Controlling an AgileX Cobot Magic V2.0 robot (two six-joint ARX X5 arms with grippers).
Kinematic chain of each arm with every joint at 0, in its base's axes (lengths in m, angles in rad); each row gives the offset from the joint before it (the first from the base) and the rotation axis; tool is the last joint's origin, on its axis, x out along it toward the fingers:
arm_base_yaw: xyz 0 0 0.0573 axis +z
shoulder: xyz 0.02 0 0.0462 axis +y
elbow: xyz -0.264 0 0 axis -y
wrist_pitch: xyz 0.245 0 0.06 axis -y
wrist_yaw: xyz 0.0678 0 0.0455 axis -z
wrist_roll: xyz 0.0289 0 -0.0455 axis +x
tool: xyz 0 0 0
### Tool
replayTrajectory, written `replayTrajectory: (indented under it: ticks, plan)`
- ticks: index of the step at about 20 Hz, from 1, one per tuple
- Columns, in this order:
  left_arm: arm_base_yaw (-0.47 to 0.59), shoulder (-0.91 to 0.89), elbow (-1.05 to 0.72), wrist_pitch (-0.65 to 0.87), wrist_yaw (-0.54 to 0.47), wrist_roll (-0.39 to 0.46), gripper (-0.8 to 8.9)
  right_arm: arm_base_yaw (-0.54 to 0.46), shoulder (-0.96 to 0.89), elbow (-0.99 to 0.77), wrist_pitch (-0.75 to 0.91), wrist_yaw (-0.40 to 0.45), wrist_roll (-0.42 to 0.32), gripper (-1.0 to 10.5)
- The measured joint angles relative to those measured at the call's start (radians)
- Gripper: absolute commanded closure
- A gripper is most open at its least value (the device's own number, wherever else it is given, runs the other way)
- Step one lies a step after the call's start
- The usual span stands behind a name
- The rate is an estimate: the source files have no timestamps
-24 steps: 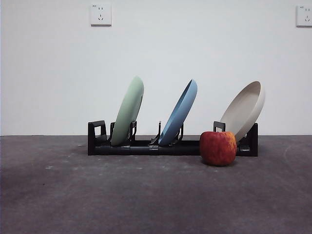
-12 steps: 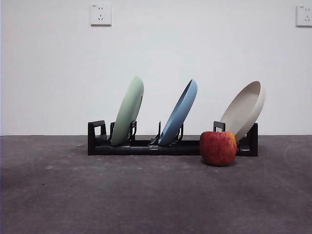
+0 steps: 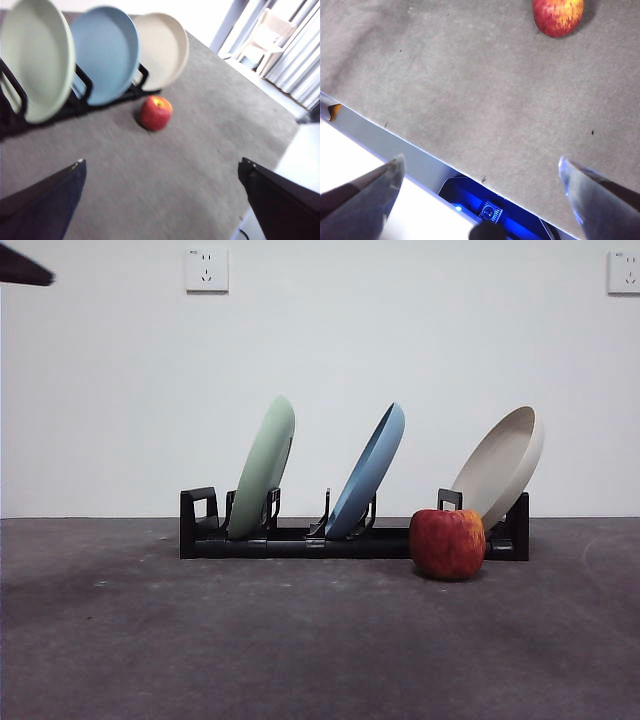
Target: Take the green plate from the plate rack,put the plate on the table,take the apple from the table,put the apple in the plate
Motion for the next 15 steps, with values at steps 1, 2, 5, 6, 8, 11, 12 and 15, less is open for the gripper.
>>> replayTrajectory:
  ticks: [1, 2, 5, 6, 8, 11, 12, 15]
  plan:
    - [-0.021, 0.048, 0.037, 0.018, -0.023, -0.003, 2.79, 0.0, 0.0, 0.0, 0.0, 0.0, 0.0, 3.4]
    - [-0.042, 0.093, 0.073, 0.034, -0.04, -0.003, 2.79, 0.0, 0.0, 0.0, 0.0, 0.0, 0.0, 3.4]
    - [-0.103, 0.269, 0.222, 0.09, -0.097, -0.003, 2.8, 0.0, 0.0, 0.0, 0.0, 0.0, 0.0, 3.4]
    - [-0.118, 0.332, 0.274, 0.105, -0.117, -0.003, 2.8, 0.0, 0.0, 0.0, 0.0, 0.0, 0.0, 3.4]
    - [-0.141, 0.459, 0.374, 0.121, -0.158, 0.002, 2.81, 0.0, 0.0, 0.0, 0.0, 0.0, 0.0, 3.4]
    - [-0.166, 0.642, 0.514, 0.122, -0.222, 0.021, 2.81, 0.0, 0.0, 0.0, 0.0, 0.0, 0.0, 3.4]
    - [-0.171, 0.699, 0.555, 0.124, -0.244, 0.025, 2.8, 0.0, 0.0, 0.0, 0.0, 0.0, 0.0, 3.4]
    - [-0.18, 0.858, 0.659, 0.135, -0.278, 0.033, 2.81, 0.0, 0.0, 0.0, 0.0, 0.0, 0.0, 3.4]
